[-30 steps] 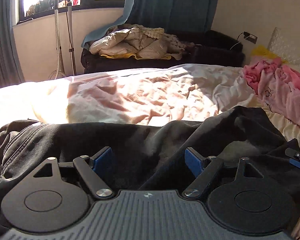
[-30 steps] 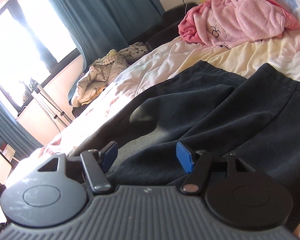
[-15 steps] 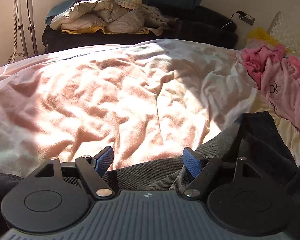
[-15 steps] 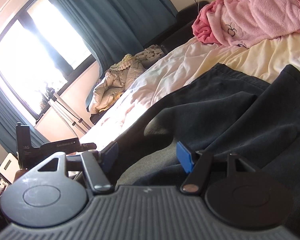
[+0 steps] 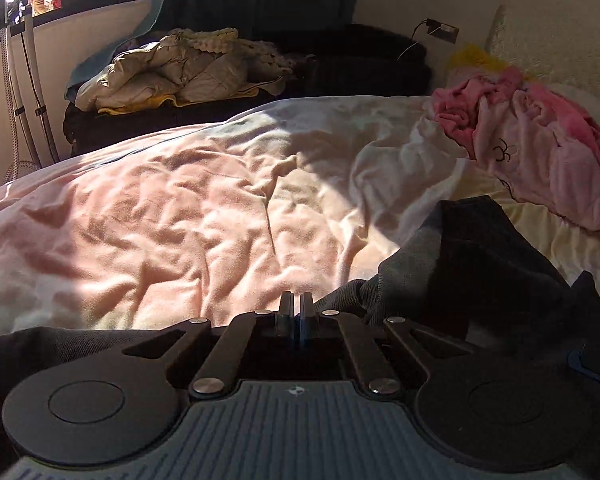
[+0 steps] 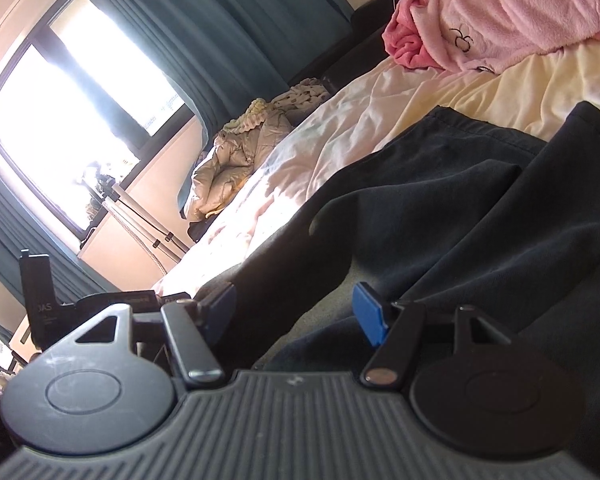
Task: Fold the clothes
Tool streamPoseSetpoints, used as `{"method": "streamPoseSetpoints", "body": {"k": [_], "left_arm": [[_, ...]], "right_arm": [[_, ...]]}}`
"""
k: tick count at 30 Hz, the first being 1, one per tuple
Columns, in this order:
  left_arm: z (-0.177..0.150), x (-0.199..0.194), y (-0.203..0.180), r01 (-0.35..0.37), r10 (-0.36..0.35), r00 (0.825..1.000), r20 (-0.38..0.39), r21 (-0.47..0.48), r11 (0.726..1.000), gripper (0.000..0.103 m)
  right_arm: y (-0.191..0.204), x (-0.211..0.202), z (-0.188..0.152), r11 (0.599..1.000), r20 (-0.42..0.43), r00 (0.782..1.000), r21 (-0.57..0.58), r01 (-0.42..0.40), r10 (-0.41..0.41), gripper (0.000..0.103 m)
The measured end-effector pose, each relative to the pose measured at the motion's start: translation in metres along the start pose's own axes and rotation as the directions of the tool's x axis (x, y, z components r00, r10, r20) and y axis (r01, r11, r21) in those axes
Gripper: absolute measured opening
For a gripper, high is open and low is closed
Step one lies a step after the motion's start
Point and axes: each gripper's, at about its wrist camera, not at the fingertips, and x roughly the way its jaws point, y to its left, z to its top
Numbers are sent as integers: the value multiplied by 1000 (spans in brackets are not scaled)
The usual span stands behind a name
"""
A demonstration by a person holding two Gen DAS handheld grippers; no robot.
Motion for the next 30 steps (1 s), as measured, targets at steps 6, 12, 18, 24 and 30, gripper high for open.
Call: {"method": "streamPoseSetpoints", "body": {"k": [6,12,18,24,30], "left_arm": [[-68,-74,-33,71,-73,997,18,109,991,0],[-126,-101,-23,22,-23,1000,21,51,998,0],[-158,-102,19,-45,46,999,4,-139,989,1],[-154,-87,41,-53,51,999,-14,-225,973,1],[-162,-67,44,-15,5,999,-49,-202,979,3]], "right_arm": [[-4,-5,-1,1000,-9,1000,26,-12,12,66],[-9,-14,-2,997,-16,999,71,-26,28,66],[-6,-6,9,999,-10,1000,47,22,-22,66],[-2,40,68,992,52,991,33,124,-125,72],[-51,166,147,916,-87,921,107,387,-379,78]]}}
